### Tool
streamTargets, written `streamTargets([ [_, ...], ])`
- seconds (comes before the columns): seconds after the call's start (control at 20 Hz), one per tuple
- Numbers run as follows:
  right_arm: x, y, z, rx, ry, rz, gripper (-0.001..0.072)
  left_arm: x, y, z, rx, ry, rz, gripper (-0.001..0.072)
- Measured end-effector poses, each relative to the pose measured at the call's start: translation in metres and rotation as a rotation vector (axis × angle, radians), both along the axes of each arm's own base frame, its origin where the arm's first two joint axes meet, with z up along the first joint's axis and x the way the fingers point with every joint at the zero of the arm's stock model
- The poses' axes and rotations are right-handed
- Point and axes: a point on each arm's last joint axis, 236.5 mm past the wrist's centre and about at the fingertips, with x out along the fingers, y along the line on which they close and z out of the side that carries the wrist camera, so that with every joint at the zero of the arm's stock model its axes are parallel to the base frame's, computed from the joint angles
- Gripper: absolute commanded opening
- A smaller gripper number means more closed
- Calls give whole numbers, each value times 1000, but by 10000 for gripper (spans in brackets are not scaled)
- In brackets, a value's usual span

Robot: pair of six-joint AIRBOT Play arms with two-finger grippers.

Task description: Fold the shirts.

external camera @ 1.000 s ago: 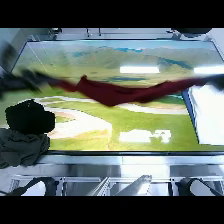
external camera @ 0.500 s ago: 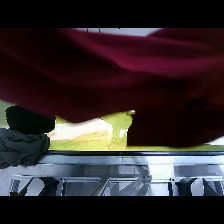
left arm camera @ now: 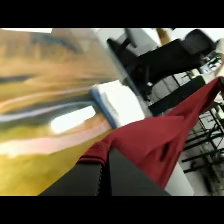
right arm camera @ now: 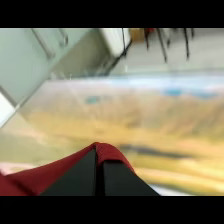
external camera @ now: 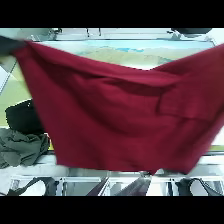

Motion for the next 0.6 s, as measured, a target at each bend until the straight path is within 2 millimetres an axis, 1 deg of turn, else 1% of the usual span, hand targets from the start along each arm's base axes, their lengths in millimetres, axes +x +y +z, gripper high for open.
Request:
streamTargets([
  [0.05, 16, -6, -33, 34, 79, -4, 17, 18, 4, -33, 4, 67, 18, 25],
  [0.15, 48, -17, -102, 96, 231, -23, 17, 48, 12, -93, 10, 174, 40, 25],
  [0.25, 75, -24, -167, 156, 349, -31, 17, 72, 19, -149, 11, 264, 44, 17],
  [0.3, 86, -26, -195, 191, 396, -33, 17, 82, 22, -173, 9, 303, 43, 17],
  [0.45, 118, -28, -266, 319, 486, -45, 18, 112, 31, -238, -2, 391, 41, 17],
  [0.5, 127, -29, -283, 350, 500, -51, 18, 121, 34, -252, -2, 403, 41, 16],
  [0.6, 144, -31, -310, 404, 515, -55, 18, 136, 38, -275, -1, 416, 36, 16],
])
